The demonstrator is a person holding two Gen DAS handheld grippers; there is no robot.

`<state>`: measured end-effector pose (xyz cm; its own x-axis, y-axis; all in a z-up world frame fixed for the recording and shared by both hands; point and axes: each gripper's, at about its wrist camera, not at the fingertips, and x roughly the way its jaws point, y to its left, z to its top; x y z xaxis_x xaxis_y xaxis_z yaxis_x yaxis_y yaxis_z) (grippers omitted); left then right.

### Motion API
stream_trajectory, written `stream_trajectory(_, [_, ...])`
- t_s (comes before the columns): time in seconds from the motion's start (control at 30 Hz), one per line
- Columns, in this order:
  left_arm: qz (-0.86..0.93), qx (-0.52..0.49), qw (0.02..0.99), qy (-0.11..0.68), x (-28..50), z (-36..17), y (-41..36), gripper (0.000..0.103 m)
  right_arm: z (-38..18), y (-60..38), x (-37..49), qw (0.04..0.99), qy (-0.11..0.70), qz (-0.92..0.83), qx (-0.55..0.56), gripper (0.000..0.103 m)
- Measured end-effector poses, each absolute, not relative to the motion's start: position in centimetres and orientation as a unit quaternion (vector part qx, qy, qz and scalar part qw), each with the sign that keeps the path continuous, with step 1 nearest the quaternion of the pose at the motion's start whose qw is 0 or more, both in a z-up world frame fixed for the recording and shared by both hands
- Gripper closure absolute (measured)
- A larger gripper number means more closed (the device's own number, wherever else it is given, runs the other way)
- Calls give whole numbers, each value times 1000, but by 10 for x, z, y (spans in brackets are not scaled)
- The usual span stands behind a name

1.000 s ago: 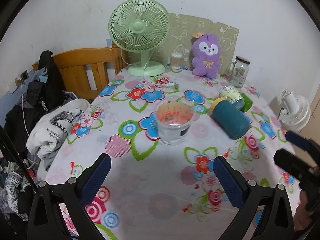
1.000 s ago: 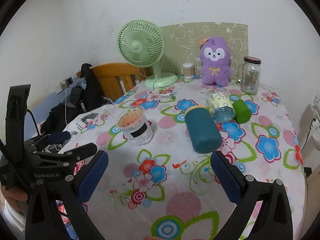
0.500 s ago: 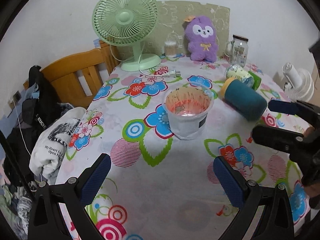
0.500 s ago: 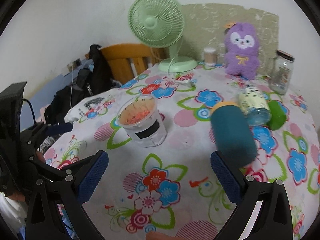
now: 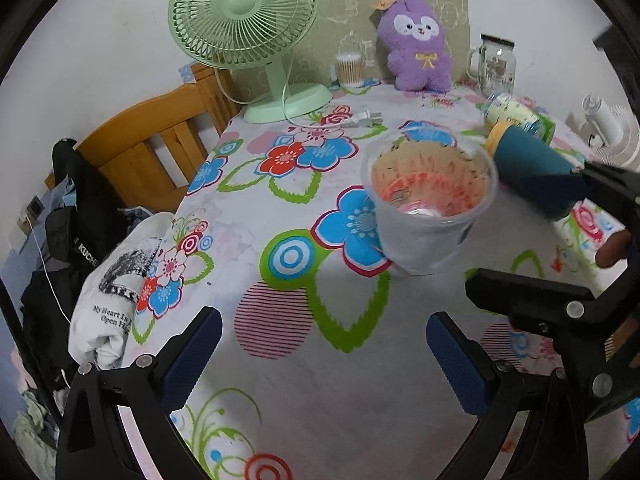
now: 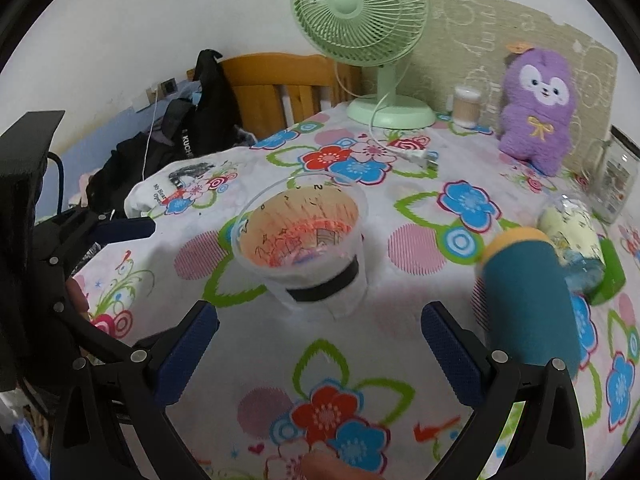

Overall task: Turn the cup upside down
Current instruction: 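Close the right gripper on the clear cup's side and lift it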

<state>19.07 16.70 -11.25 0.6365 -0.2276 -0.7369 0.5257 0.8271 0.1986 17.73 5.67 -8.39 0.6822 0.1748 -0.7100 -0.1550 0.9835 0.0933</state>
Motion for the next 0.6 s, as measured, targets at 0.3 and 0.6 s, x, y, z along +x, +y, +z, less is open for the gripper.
stream_trajectory(0.3, [-205, 220, 873, 385, 217, -126, 169, 0, -99, 62, 208, 909, 403, 99, 19, 0])
stream_trajectory(0.6, [-196, 217, 873, 391, 230, -129, 177, 0, -105, 70, 224, 911, 398, 104, 15, 17])
